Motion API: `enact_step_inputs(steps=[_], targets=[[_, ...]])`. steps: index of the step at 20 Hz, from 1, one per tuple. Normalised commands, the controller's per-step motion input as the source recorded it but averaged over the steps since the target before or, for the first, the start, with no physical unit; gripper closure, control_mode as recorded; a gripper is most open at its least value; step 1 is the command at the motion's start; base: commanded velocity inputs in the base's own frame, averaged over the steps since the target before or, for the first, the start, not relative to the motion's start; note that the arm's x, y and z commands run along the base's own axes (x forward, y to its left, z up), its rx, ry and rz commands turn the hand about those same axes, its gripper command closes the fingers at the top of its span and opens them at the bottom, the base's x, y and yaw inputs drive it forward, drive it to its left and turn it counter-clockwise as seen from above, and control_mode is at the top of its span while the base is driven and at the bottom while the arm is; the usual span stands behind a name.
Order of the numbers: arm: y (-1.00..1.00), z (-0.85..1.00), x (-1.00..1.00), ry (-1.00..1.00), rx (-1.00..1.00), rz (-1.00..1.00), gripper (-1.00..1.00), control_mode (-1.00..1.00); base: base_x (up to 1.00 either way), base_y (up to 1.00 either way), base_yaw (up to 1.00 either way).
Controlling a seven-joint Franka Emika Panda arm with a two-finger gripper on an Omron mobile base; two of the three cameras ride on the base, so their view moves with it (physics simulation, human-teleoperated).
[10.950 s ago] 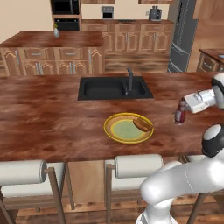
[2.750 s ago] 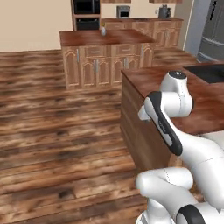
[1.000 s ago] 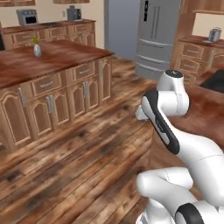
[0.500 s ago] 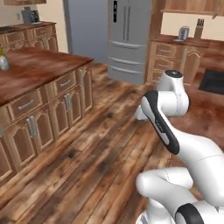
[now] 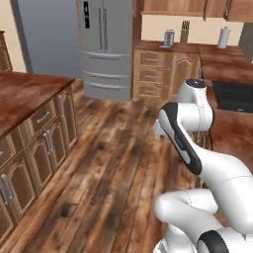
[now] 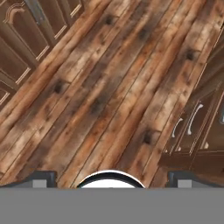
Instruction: Move the hot dog bun to the plate on the dining table and place the condiment next to that plate. Then navigate to the fridge and take the sausage and place it on the plate as well.
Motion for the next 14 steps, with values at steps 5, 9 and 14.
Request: enact_step_inputs(steps=[5, 9, 14], targets=[[0.0, 0.0, 0.0, 0.0, 0.0, 0.0, -1.0, 1.0, 1.0, 0.42, -0.43], [0.0, 0.0, 0.0, 0.0, 0.0, 0.0, -1.0, 1.0, 1.0, 0.54, -0.4], [0.0, 0.0, 0.0, 0.0, 0.0, 0.0, -1.0, 1.0, 1.0, 0.6, -0.37]])
